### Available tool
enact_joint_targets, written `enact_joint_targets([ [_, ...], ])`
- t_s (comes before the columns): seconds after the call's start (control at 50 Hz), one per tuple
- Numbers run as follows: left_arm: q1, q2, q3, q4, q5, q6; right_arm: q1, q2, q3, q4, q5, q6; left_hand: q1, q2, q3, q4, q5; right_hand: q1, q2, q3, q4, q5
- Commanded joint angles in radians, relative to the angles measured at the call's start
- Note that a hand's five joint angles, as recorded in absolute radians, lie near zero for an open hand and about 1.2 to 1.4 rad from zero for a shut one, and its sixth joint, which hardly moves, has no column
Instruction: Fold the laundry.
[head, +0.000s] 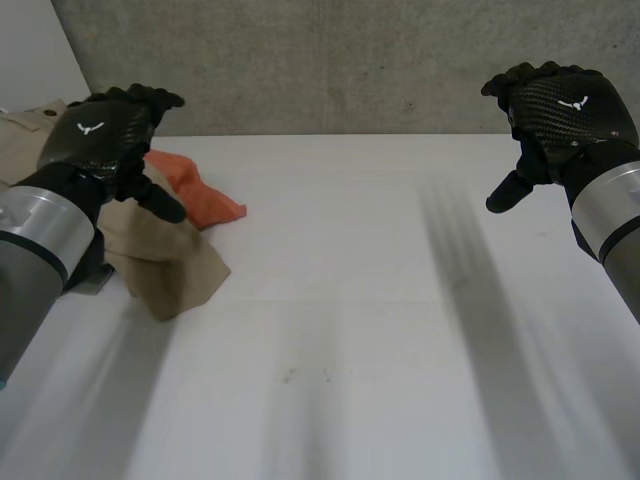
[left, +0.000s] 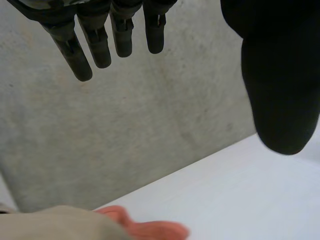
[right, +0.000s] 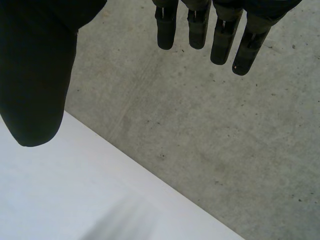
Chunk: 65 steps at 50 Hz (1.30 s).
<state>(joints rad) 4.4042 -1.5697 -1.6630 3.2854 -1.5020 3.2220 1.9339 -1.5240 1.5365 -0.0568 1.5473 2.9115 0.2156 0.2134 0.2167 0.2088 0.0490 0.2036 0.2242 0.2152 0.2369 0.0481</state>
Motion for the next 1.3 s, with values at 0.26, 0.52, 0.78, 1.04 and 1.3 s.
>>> enact_joint_targets([
  [0.26, 0.392, -0.381, 0.113, 0.258, 0.032, 0.638, 0.000, 0.007, 0.019, -0.003, -0.004, 0.000, 0.206, 0.208, 0.205, 0.213, 0.198, -0.029, -0.050, -0.041, -0.062, -0.048],
  [0.52, 0.353, -0.524, 0.256, 0.305, 0.013, 0.638, 0.000, 0.007, 0.036, -0.003, -0.006, -0.002, 1.181, 1.183, 1.180, 1.187, 1.173, -0.029, -0.050, -0.041, -0.062, -0.048],
  [0.78, -0.009, -0.268, 0.203, 0.382, 0.005, 0.484, -0.007, -0.013, 0.022, -0.003, -0.006, -0.035, 1.181, 1.183, 1.180, 1.187, 1.173, -0.029, -0.050, -0.041, -0.062, -0.048],
  [1.04, -0.342, -0.374, 0.229, 0.361, 0.141, 0.391, -0.016, -0.054, 0.021, -0.005, -0.006, -0.034, 1.181, 1.183, 1.180, 1.187, 1.173, -0.029, -0.050, -0.041, -0.062, -0.048],
  [1.3, -0.465, -0.357, 0.112, 0.388, 0.464, 0.298, -0.021, -0.053, 0.008, -0.009, -0.018, -0.037, -0.011, -0.009, -0.012, -0.004, -0.019, -0.029, -0.050, -0.041, -0.062, -0.048],
])
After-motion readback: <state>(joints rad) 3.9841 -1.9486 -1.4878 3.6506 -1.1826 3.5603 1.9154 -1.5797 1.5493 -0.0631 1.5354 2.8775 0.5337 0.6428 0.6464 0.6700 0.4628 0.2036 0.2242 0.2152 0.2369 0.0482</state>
